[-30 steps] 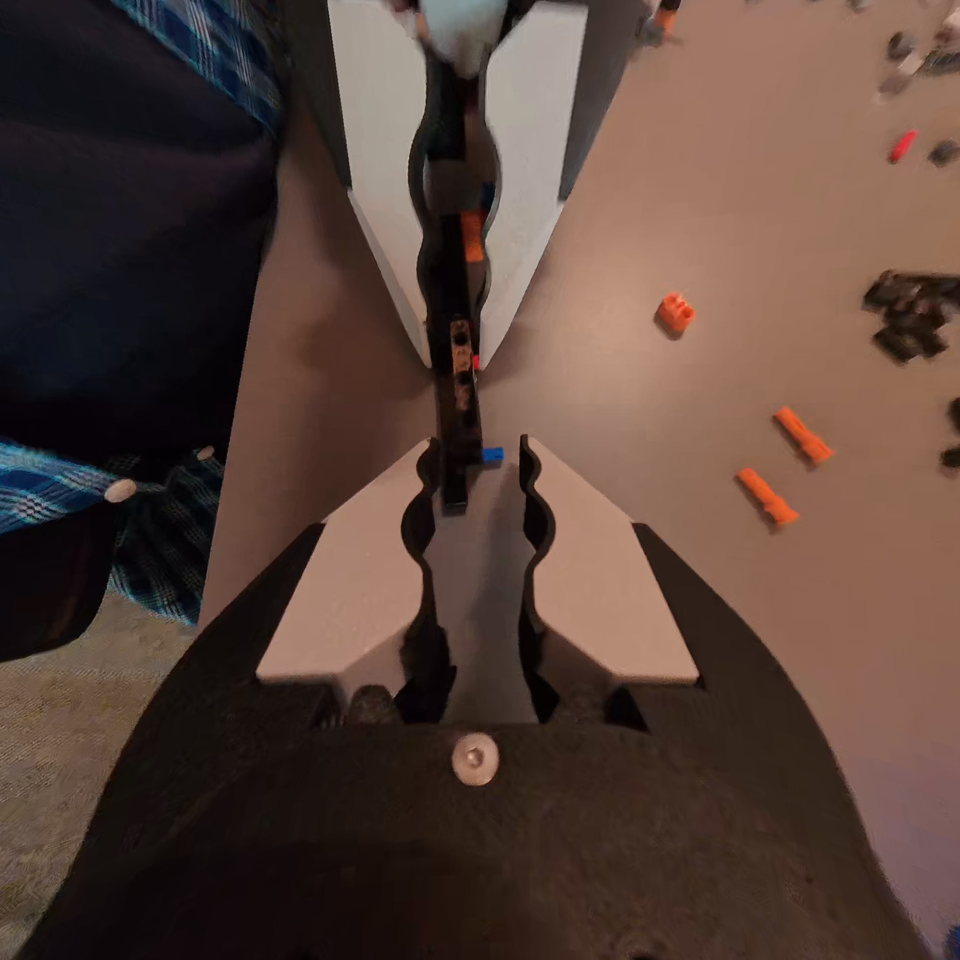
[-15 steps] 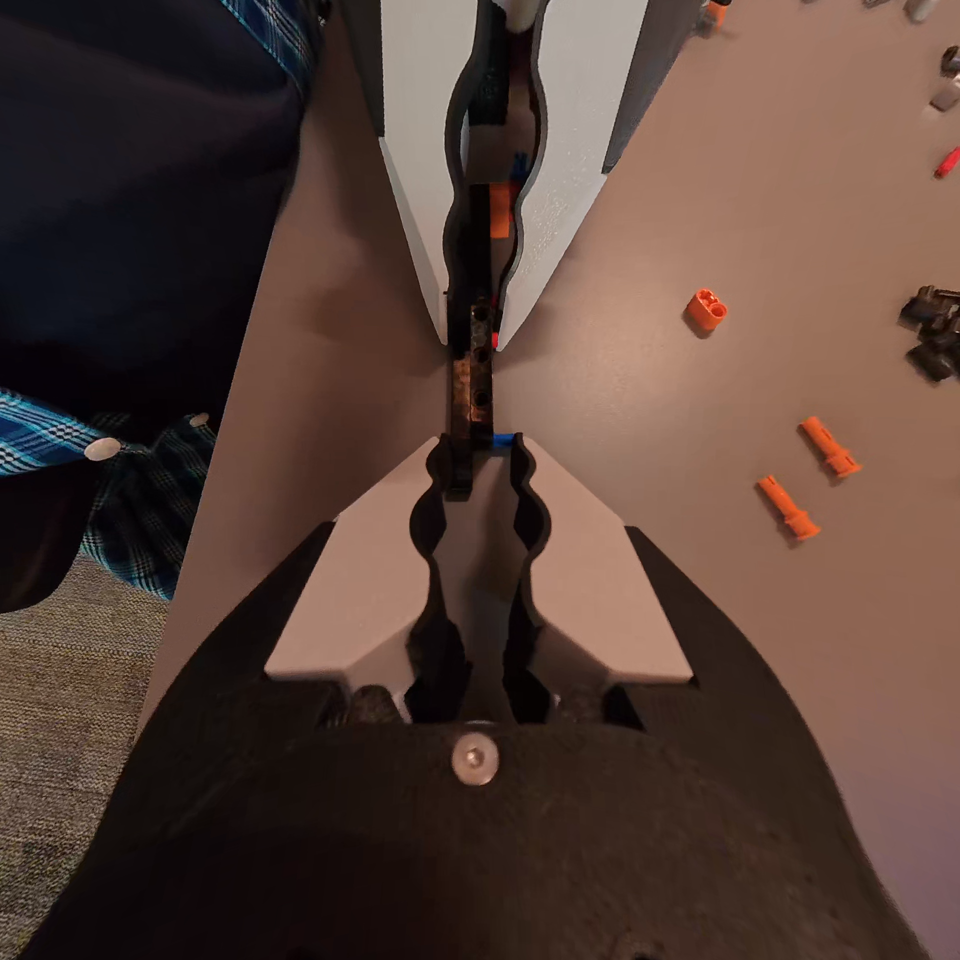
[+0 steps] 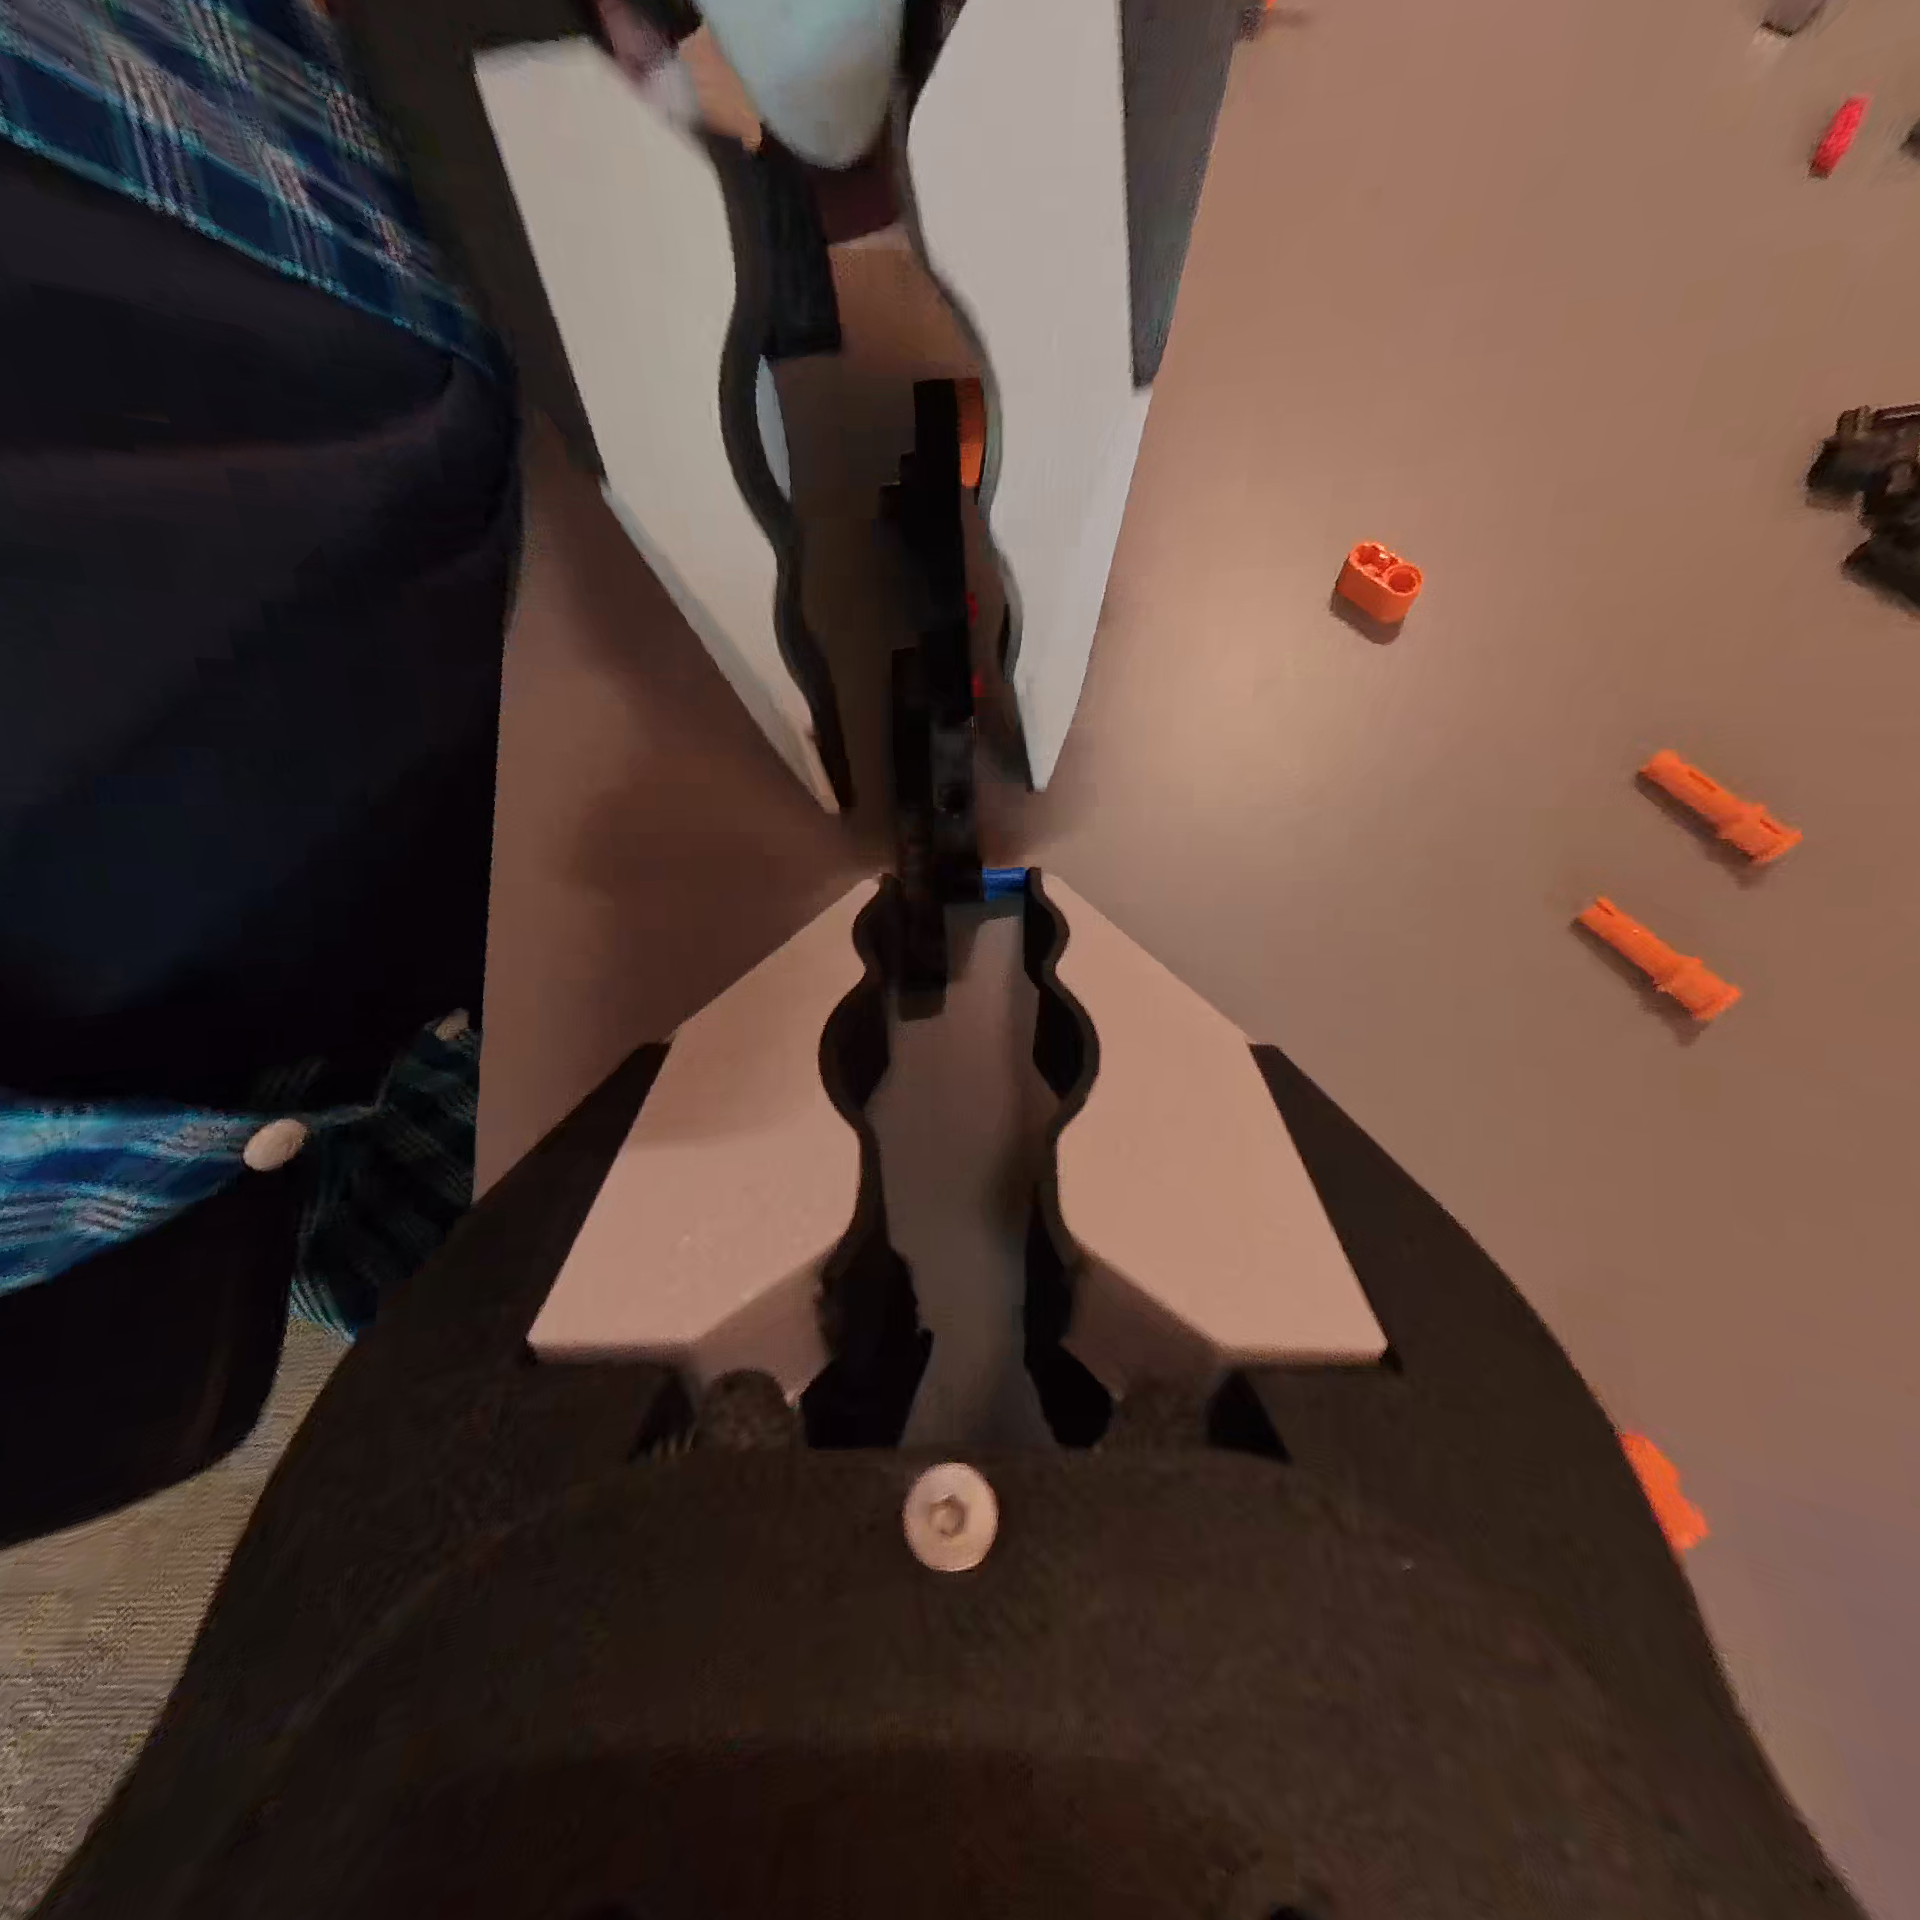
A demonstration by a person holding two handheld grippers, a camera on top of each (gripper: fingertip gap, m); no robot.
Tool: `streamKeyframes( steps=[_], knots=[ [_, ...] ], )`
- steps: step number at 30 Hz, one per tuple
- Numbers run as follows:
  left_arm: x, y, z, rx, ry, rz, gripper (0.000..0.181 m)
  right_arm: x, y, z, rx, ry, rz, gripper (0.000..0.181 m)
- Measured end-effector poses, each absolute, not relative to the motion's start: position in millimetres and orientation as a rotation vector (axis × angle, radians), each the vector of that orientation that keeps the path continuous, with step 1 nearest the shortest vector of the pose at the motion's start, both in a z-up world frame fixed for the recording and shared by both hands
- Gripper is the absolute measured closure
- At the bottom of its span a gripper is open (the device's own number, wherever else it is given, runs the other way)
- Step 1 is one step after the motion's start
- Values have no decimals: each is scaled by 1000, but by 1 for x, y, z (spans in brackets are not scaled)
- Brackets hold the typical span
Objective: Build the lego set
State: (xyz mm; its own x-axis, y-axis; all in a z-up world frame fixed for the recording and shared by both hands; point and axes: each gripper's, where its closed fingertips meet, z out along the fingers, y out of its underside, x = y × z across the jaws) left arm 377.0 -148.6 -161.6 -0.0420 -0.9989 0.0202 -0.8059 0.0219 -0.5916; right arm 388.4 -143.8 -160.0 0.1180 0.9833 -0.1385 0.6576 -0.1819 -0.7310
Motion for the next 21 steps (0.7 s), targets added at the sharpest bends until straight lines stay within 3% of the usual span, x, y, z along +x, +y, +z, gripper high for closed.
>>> streamKeyframes(
  steps=[5, 15, 21],
  knots=[
    [379, -146, -165, -1830, 1919, -609, 164, 384, -141, -156, -1891, -1559, 815, 160],
    [378, -154, -158, -1718, 1941, -697, 165, 385, -147, -154, -1765, -1655, 846, 150],
    [376, -153, -158, -1617, 1986, -567, 165, 382, -151, -155, -1689, -1708, 792, 158]
  ],
)
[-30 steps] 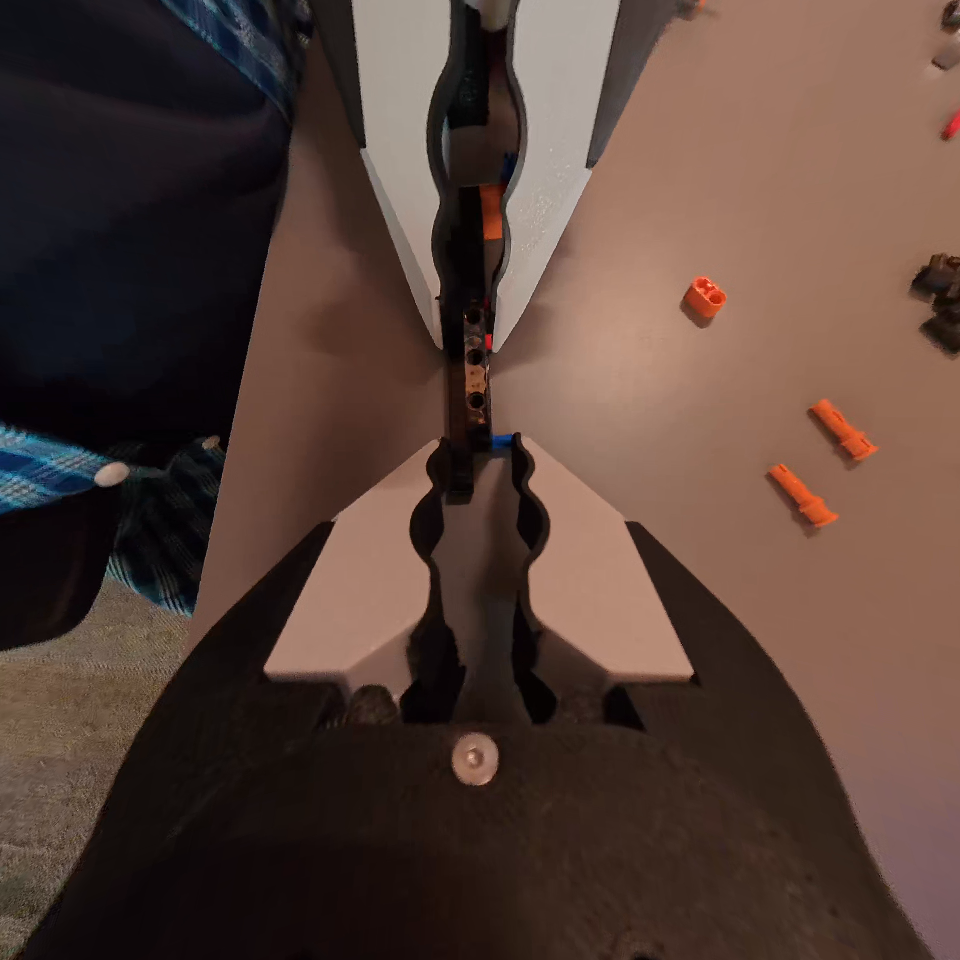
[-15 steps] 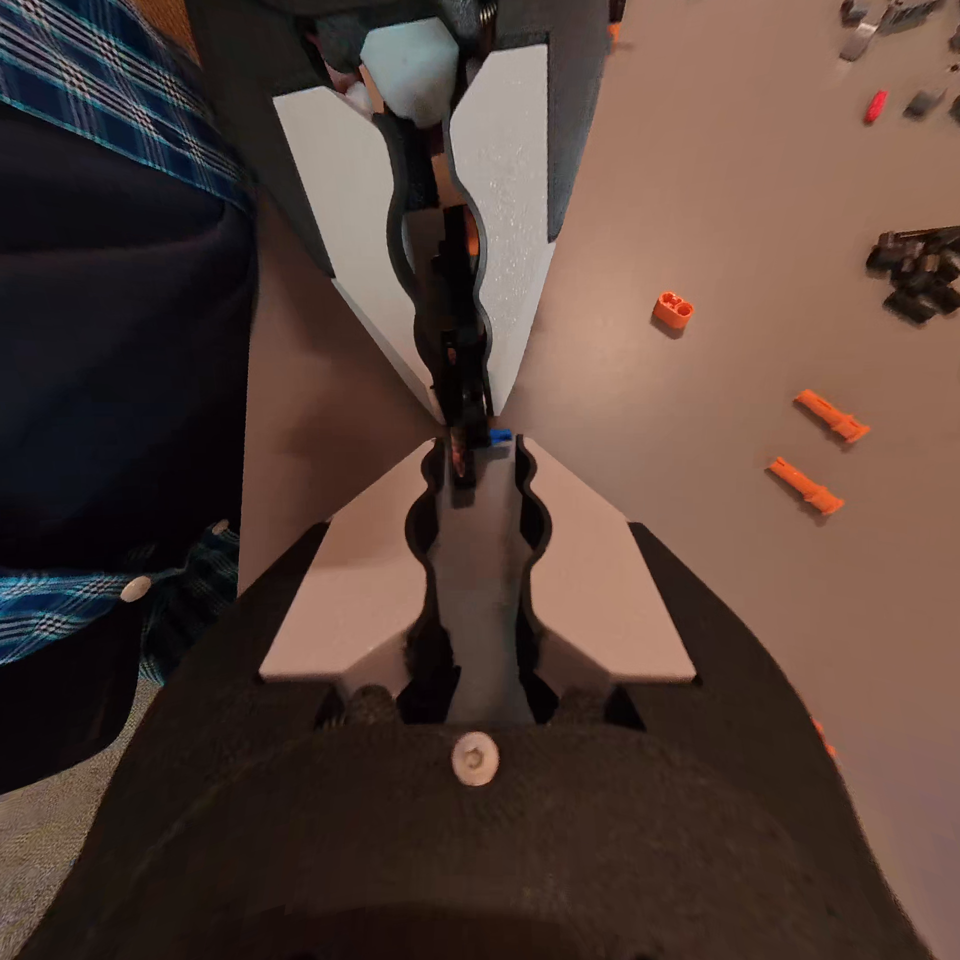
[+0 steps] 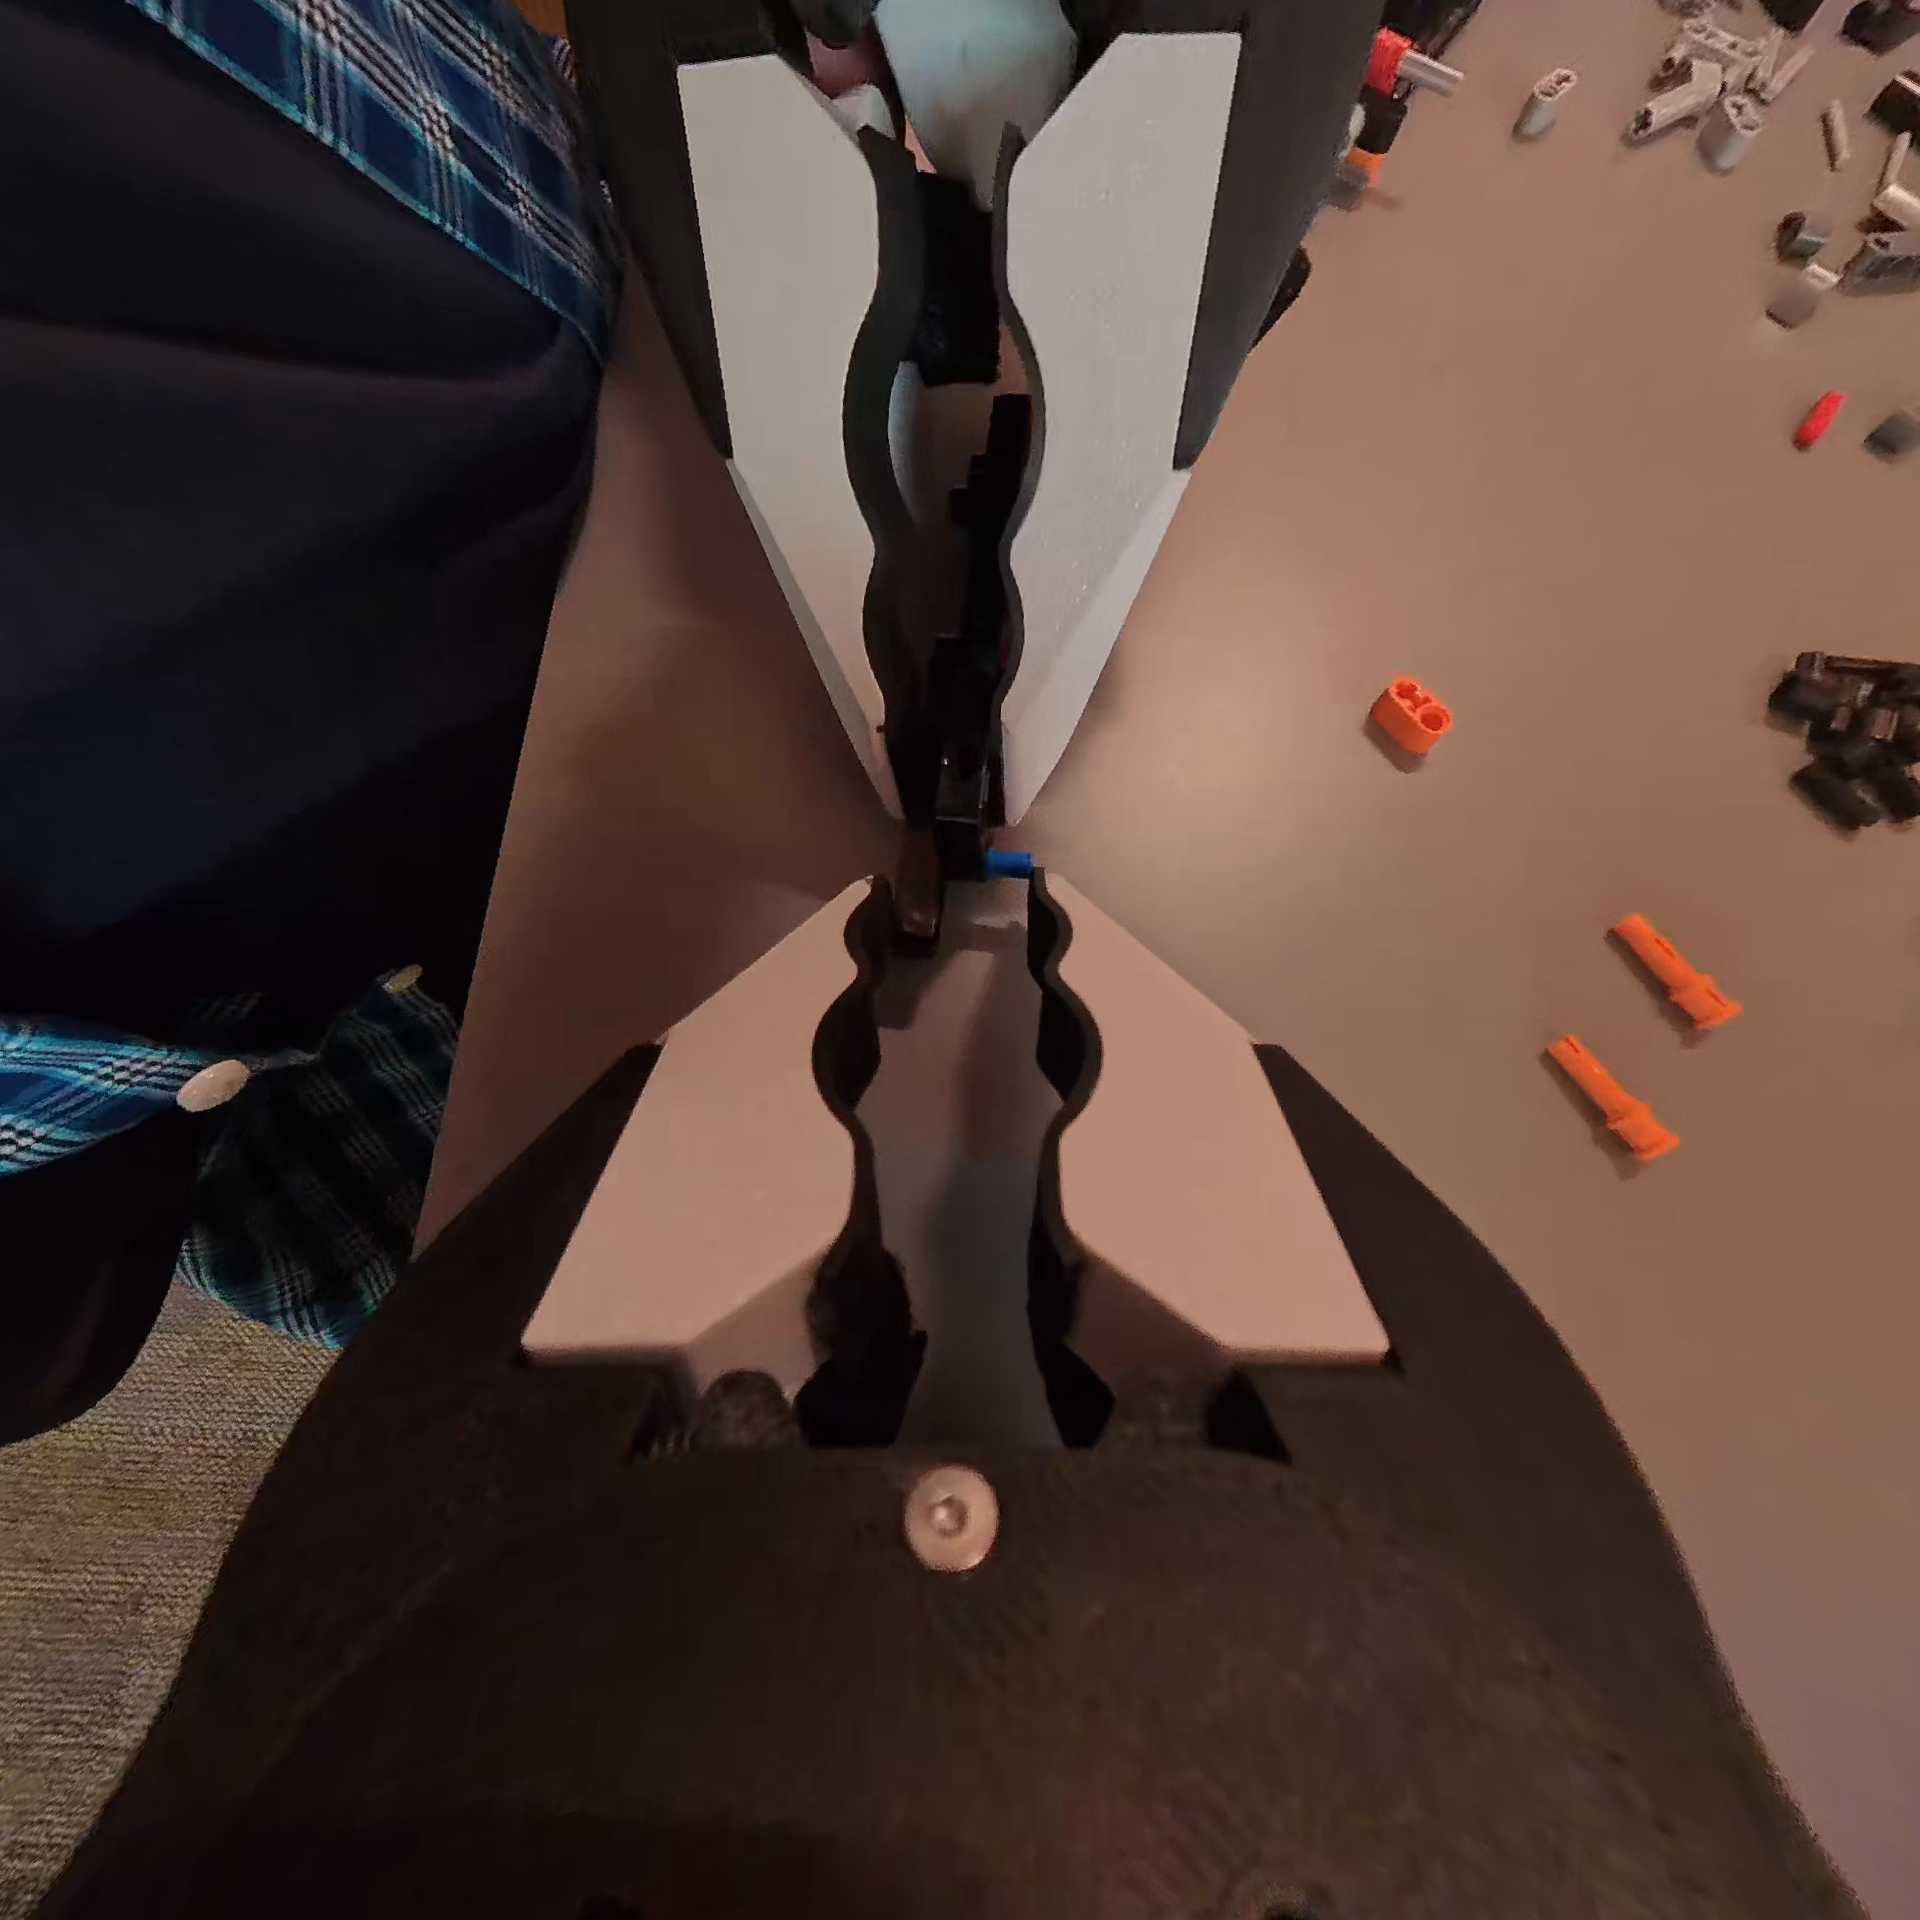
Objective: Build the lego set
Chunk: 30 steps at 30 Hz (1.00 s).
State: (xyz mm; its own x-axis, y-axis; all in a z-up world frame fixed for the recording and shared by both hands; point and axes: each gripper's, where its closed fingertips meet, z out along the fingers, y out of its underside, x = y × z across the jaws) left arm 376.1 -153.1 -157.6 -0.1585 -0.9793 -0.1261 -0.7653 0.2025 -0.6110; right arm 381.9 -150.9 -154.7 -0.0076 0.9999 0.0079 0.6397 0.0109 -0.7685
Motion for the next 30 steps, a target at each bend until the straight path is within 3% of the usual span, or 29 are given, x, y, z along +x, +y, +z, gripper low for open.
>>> streamKeyframes(
  steps=[4, 6, 9, 10, 12, 15, 21, 24, 30],
  knots=[
    [376, -156, -160, -1565, 2025, -480, 164, 383, -154, -159, -1638, -1755, 714, 160],
    [376, -152, -161, -1563, 2013, -429, 164, 383, -160, -160, -1624, -1787, 714, 175],
    [375, -154, -162, -1583, 2016, -454, 165, 382, -159, -161, -1645, -1780, 723, 175],
    [375, -152, -161, -1588, 2007, -443, 165, 382, -157, -160, -1665, -1759, 741, 174],
    [374, -151, -160, -1613, 2002, -473, 165, 384, -150, -155, -1697, -1693, 763, 153],
    [370, -154, -164, -1734, 1970, -646, 165, 393, -141, -151, -1759, -1609, 813, 146],
    [370, -142, -160, -1942, 1837, -849, 165, 398, -136, -144, -1781, -1533, 878, 149],
    [367, -139, -158, -1940, 1822, -808, 149, 404, -130, -142, -1790, -1492, 861, 147],
    [342, -130, -134, -1935, 1758, -723, 141, 413, -132, -134, -1787, -1455, 826, 151]
  ],
)
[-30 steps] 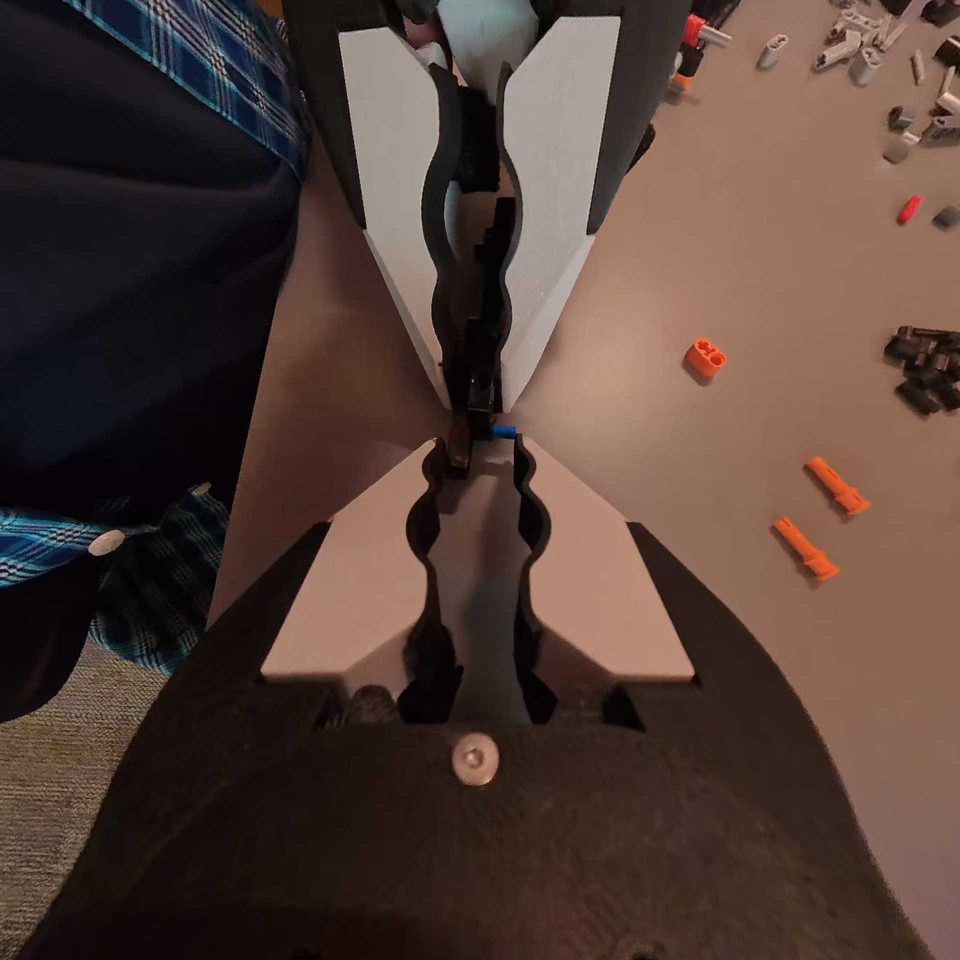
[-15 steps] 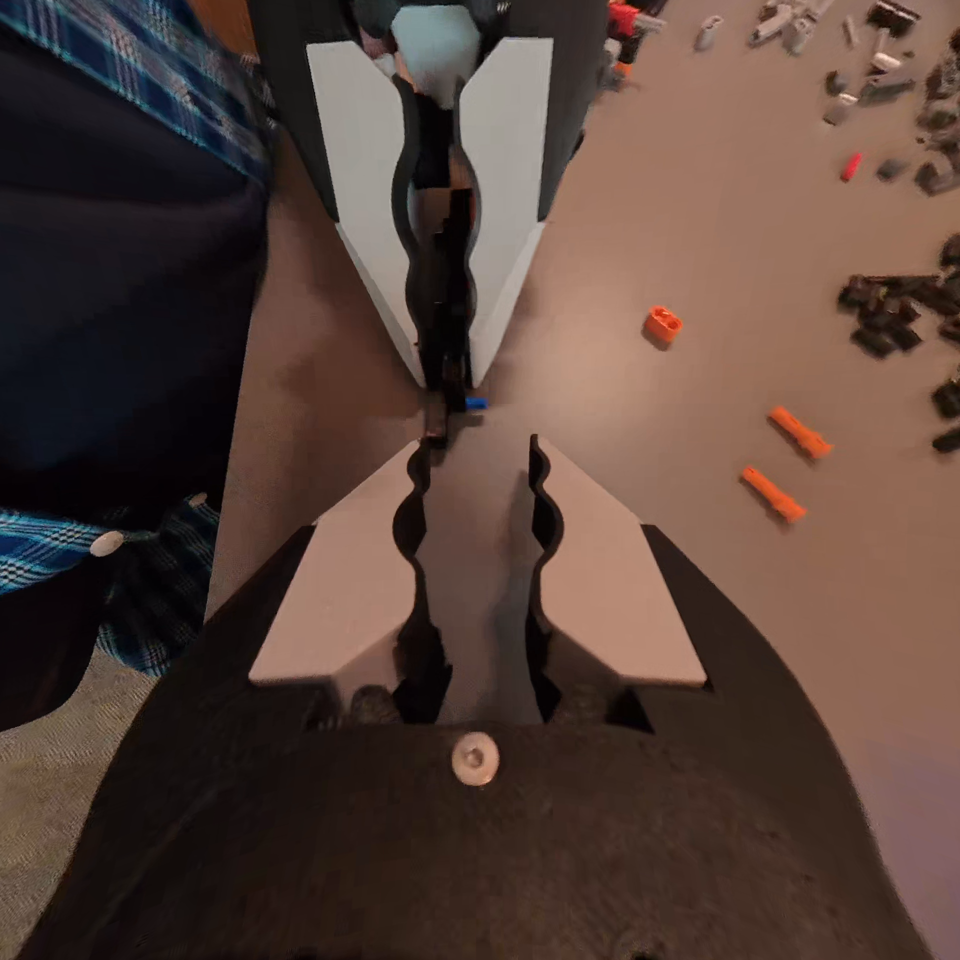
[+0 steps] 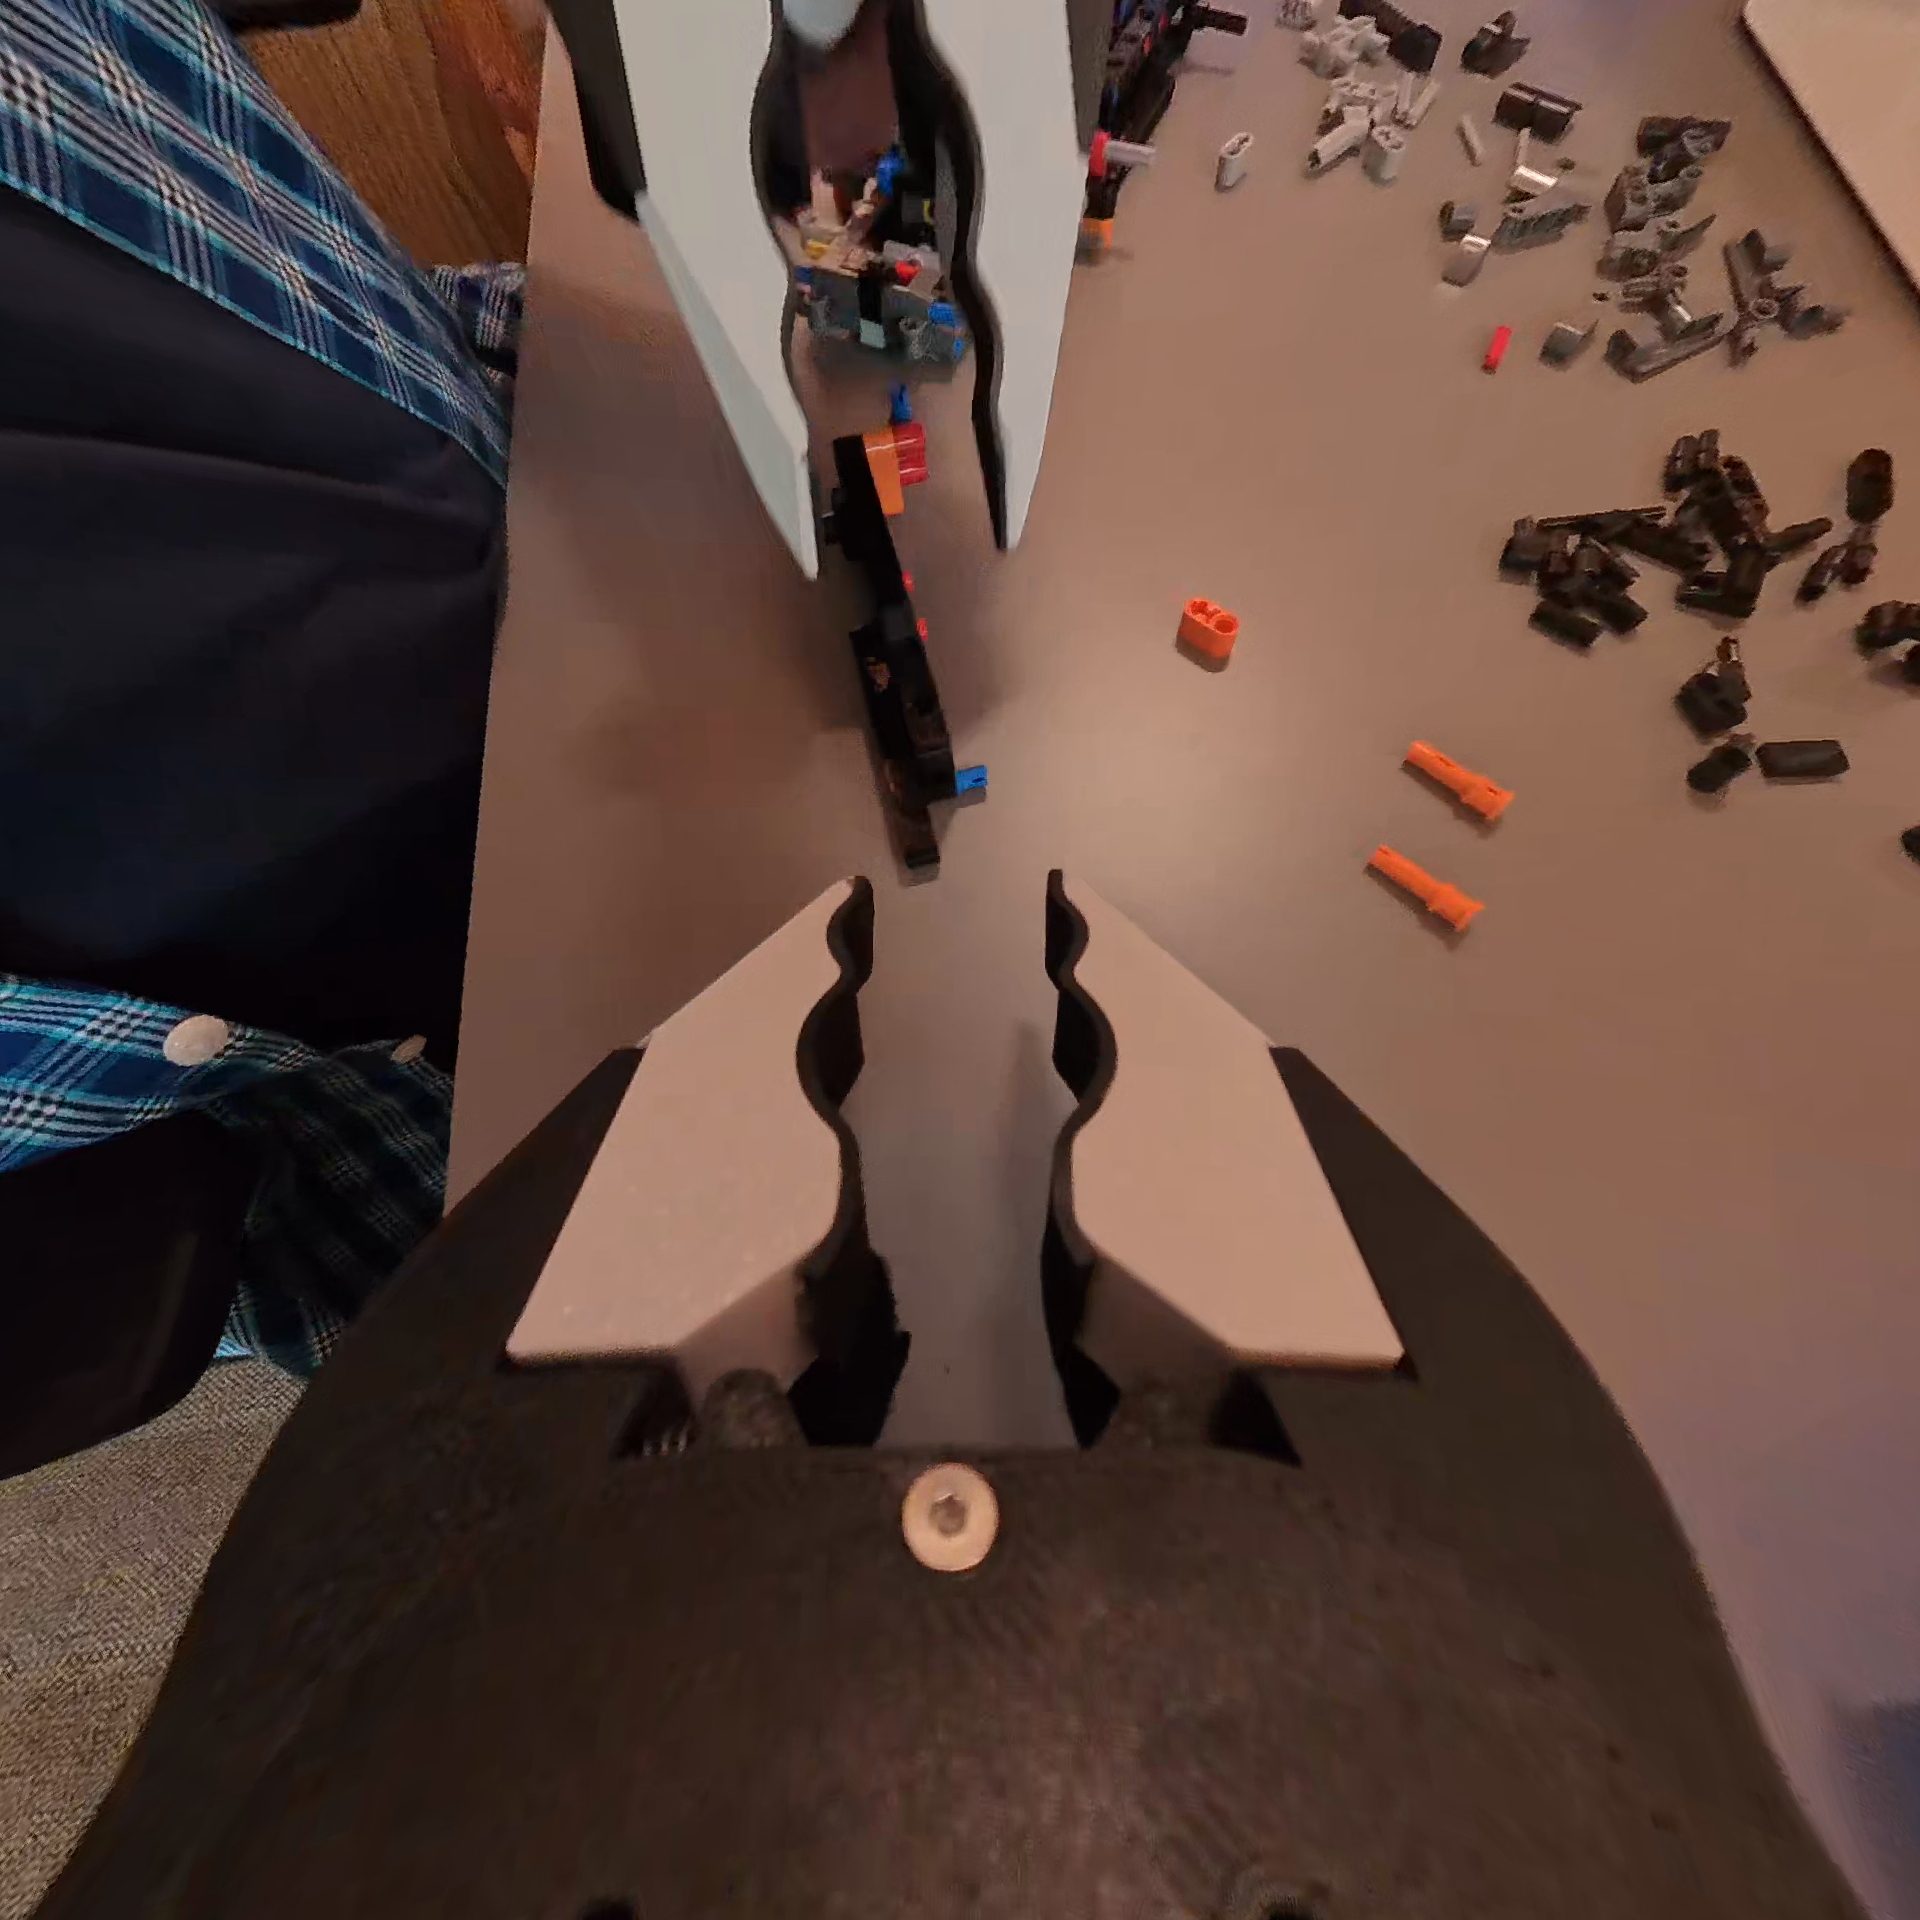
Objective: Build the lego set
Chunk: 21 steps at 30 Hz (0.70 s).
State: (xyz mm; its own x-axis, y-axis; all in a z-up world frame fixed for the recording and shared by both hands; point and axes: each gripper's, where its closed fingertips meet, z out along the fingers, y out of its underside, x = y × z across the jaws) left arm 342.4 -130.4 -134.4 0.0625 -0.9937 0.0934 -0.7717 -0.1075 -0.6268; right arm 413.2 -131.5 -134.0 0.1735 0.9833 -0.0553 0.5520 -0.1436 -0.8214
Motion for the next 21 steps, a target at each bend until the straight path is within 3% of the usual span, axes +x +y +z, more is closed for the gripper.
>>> streamKeyframes(
  steps=[8, 11, 14, 21],
  knots=[
    [294, -130, -125, -1985, 1669, -628, 142, 382, -133, -133, -1752, -1556, 722, 148],
    [282, -130, -122, -1989, 1608, -643, 143, 367, -130, -141, -1779, -1613, 741, 154],
    [272, -130, -120, -1980, 1566, -651, 144, 360, -129, -154, -1818, -1673, 740, 175],
    [251, -121, -114, -1988, 1452, -691, 145, 354, -121, -145, -1925, -1510, 742, 177]
  ],
)
